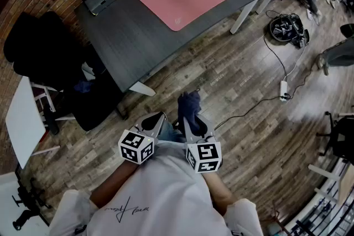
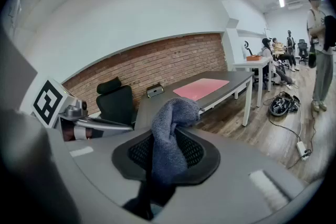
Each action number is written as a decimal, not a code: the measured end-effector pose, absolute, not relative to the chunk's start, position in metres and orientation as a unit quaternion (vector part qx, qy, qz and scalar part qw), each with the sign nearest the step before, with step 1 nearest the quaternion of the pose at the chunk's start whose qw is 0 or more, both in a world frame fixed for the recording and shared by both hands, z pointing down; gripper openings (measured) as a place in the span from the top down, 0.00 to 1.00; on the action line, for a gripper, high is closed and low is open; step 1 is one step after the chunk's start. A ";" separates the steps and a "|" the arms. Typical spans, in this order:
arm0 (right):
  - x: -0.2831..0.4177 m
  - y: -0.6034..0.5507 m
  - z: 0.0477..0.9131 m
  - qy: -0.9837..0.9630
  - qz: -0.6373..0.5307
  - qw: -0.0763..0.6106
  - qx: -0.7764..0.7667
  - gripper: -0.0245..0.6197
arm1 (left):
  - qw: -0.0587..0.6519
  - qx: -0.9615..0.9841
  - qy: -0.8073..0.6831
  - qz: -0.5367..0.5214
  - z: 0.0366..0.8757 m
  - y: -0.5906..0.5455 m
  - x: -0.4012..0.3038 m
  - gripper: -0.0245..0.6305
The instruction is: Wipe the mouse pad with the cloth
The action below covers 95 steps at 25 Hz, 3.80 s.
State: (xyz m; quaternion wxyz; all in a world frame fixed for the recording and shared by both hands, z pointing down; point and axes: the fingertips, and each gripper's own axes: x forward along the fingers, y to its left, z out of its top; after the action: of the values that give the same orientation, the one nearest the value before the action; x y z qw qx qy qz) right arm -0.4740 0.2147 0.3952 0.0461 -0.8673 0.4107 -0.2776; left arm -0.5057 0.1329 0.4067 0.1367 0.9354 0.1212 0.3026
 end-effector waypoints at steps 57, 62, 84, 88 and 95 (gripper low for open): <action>-0.170 0.132 0.384 0.403 -0.274 -0.064 -0.871 0.82 | 0.152 0.940 0.138 0.273 0.390 0.042 -0.171 0.94; -0.155 0.122 0.388 0.412 -0.284 -0.072 -0.863 0.82 | 0.159 0.940 0.124 0.276 0.396 0.032 -0.159 0.94; -0.078 0.078 0.387 0.513 -0.300 -0.092 -0.799 0.82 | 0.217 0.939 0.016 0.267 0.401 -0.011 -0.113 0.94; -0.053 0.073 0.388 0.530 -0.305 -0.088 -0.786 0.82 | 0.221 0.937 -0.014 0.268 0.402 -0.019 -0.098 0.94; 0.000 0.071 0.396 0.552 -0.313 -0.081 -0.769 0.82 | 0.221 0.935 -0.065 0.268 0.405 -0.028 -0.067 0.94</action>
State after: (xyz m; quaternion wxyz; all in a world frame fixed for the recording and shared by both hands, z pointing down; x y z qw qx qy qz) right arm 0.0002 0.0714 0.3963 -0.0807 -0.7687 0.5522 -0.3126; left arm -0.0672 -0.0276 0.4051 0.2207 0.9354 -0.0651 0.2685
